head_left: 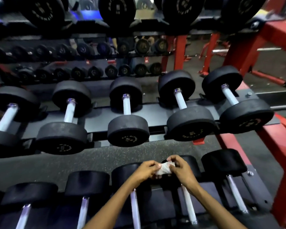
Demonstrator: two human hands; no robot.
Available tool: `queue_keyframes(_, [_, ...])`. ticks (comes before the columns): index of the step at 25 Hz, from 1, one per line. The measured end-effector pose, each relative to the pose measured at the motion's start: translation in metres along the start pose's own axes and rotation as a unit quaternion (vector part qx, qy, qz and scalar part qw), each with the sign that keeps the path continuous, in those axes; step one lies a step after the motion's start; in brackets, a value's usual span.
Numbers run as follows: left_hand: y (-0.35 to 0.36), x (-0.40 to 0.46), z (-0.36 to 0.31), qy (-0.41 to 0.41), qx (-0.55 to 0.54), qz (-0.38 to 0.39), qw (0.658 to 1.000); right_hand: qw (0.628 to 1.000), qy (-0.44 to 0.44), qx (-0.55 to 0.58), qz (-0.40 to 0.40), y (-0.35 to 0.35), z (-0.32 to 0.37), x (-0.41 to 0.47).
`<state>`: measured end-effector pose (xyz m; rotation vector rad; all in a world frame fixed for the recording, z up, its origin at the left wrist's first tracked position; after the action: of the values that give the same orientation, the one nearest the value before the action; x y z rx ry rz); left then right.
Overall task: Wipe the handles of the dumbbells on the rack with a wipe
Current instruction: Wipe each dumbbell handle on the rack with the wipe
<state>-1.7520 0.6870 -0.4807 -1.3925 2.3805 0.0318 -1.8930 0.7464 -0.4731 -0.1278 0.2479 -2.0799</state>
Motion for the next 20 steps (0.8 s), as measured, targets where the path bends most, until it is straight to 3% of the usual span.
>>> queue_keyframes(4, [0.000, 0.006, -0.023, 0.007, -0.084, -0.027, 0.996, 0.998, -0.066, -0.002, -0.020, -0.006, 0.036, -0.003])
queue_keyframes(10, [-0.007, 0.004, -0.038, -0.027, -0.207, -0.087, 0.974, 0.981, -0.166, -0.095, -0.014, -0.010, 0.052, -0.006])
queue_keyframes(15, [-0.012, 0.000, -0.038, -0.033, -0.259, -0.142, 0.955, 0.982, -0.129, -0.137, 0.024, -0.005, 0.042, -0.010])
queue_keyframes(20, [-0.009, -0.001, -0.029, -0.007, -0.166, -0.142, 0.976, 0.997, -0.056, -0.044, -0.014, -0.002, 0.046, -0.005])
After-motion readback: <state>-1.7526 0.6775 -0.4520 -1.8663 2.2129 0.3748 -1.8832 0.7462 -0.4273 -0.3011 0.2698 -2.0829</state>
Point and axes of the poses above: each hand's wrist, its own x-axis towards the middle knuckle, its own y-axis out of the palm, z = x × y, the point moved 5 cm from there along x, towards the middle knuckle, and after that the axes turned 10 degrees about -z, right-handed, at the moved point
